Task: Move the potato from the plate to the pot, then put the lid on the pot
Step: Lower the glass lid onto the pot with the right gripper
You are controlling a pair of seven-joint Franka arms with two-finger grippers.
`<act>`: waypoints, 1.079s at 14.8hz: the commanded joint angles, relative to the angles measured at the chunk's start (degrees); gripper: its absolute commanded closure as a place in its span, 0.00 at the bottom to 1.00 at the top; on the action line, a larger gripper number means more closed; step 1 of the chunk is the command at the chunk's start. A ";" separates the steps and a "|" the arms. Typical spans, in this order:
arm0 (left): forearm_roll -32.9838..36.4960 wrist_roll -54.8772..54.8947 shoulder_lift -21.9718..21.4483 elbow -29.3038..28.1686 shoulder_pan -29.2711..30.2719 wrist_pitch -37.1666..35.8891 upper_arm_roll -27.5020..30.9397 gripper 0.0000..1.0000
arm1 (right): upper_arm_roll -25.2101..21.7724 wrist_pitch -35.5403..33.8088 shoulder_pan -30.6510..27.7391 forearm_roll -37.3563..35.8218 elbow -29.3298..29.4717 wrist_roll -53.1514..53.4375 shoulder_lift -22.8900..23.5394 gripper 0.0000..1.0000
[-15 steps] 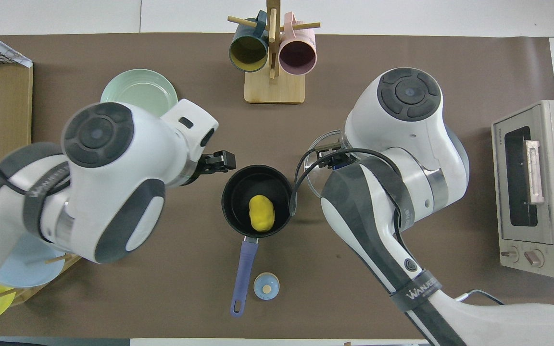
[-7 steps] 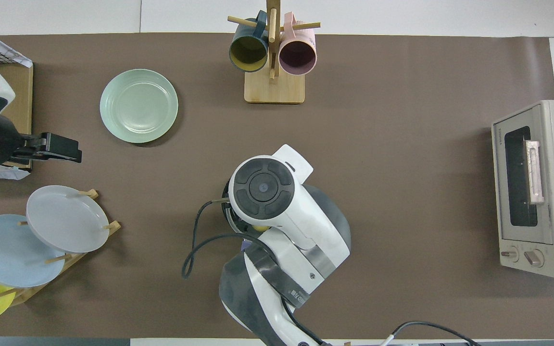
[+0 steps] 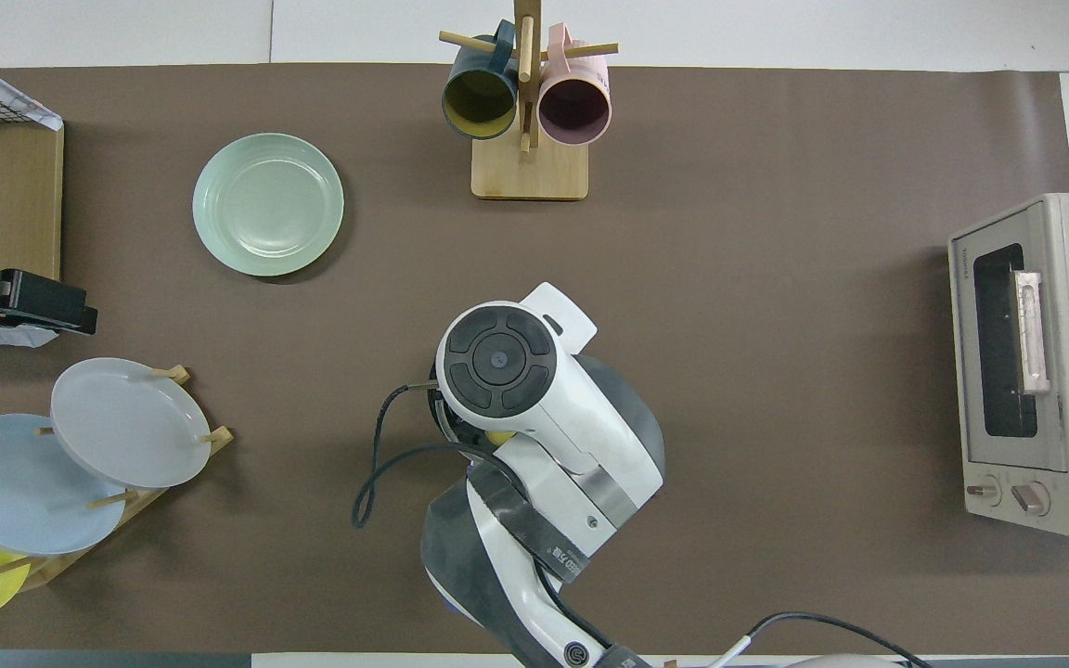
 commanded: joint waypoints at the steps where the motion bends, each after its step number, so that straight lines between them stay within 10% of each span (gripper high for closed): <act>1: 1.56 0.34 1.23 1.92 -0.72 -1.80 -0.09 0.00 | 0.30 1.59 -0.20 0.16 -0.32 0.84 0.33 1.00; 16: 4.29 0.43 2.54 3.42 -2.92 -0.04 1.49 0.00 | 0.21 5.46 0.41 -0.19 -0.32 1.80 1.83 1.00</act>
